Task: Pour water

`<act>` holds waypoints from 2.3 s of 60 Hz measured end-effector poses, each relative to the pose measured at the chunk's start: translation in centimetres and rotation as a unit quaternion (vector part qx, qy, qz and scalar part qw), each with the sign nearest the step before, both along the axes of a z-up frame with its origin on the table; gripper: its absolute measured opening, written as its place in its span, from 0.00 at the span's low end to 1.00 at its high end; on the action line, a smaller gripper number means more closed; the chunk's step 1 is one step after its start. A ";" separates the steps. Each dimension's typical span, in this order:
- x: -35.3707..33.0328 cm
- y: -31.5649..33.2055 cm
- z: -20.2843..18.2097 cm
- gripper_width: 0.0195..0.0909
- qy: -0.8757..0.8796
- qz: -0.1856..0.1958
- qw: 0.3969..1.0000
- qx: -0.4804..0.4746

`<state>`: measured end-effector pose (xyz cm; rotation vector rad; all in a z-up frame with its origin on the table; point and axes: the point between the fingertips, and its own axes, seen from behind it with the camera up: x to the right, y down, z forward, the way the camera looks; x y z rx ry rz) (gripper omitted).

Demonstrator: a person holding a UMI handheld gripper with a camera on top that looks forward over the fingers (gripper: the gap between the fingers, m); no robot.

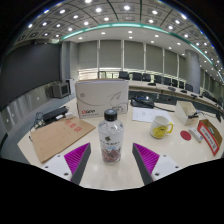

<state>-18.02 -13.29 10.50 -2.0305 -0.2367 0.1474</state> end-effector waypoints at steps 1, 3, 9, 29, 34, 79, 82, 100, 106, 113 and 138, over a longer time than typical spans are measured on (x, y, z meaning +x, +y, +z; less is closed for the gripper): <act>-0.3 0.6 -0.3 0.94 0.000 -0.003 1.000 0.005; -0.7 1.9 -0.8 0.94 -0.001 -0.012 1.000 0.016; -1.5 4.8 -2.5 0.93 -0.003 -0.030 0.999 0.035; -1.8 8.7 -4.5 0.41 0.002 -0.049 0.997 0.066; -1.9 8.7 -4.3 0.31 -0.004 -0.050 0.997 0.066; 3.7 22.9 7.0 0.28 0.604 -0.150 0.781 -0.049; 4.2 23.7 6.2 0.28 0.661 -0.162 0.729 -0.075; 6.2 25.4 4.4 0.28 0.809 -0.182 0.540 -0.146; 6.5 25.8 4.7 0.28 0.815 -0.183 0.529 -0.151; 6.3 25.2 4.7 0.28 0.799 -0.180 0.549 -0.166; 20.1 26.8 12.4 0.29 0.371 -0.105 0.922 0.039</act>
